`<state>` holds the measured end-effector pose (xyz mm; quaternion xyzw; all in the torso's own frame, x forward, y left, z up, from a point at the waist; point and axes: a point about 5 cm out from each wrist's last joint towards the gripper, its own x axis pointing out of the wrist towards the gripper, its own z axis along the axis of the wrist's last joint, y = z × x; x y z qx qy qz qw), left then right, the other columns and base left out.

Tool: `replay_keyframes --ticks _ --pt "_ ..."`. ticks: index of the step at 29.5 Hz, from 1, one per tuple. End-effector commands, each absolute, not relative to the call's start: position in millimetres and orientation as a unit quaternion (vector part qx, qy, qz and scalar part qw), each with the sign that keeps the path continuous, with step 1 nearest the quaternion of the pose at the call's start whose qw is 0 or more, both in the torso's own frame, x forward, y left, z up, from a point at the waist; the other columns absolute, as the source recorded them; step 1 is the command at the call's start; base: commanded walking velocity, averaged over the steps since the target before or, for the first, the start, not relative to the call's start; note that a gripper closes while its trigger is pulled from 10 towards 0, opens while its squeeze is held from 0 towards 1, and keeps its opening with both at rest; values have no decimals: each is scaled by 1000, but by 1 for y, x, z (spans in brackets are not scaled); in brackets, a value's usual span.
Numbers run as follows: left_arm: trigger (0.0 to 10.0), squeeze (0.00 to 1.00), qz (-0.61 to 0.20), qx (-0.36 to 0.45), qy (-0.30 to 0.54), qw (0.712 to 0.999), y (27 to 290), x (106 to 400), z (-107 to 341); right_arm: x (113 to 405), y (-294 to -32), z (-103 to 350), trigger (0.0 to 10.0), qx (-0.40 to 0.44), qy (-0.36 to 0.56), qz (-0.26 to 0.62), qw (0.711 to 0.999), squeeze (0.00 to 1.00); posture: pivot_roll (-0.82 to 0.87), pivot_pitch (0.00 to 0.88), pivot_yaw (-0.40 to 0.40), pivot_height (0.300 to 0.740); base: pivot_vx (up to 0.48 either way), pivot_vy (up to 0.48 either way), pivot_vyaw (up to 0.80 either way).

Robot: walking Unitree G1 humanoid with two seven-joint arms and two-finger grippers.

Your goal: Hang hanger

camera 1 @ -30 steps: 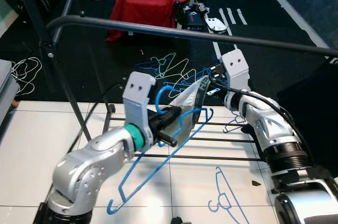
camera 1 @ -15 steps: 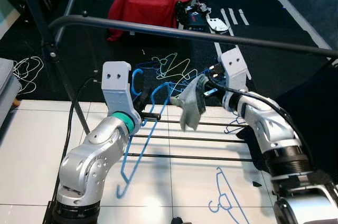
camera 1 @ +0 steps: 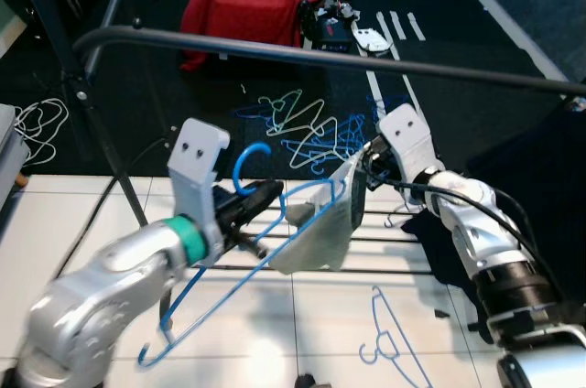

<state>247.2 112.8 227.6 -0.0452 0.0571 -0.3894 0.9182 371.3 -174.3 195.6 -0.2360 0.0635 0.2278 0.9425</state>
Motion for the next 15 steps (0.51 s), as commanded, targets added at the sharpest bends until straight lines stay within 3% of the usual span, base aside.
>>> replay_keyframes --ticks 1,5,12,15 --pt "10000 0 -416 -47 62 906 107 241 227 368 -170 193 10000 -235 63 243 939 0 -32 127 -7 740 0 0 0" --pt "10000 0 -444 -74 61 891 87 237 226 367 -164 196 10000 -234 58 264 934 0 -44 126 -5 740 0 0 0" --pt "10000 0 -412 -92 64 904 68 248 222 366 -154 211 10000 -205 35 282 937 0 -60 127 -5 740 0 0 0" --pt "10000 0 -355 -75 71 929 71 261 216 363 -154 215 10000 -199 30 288 936 0 -61 131 -4 740 0 0 0"
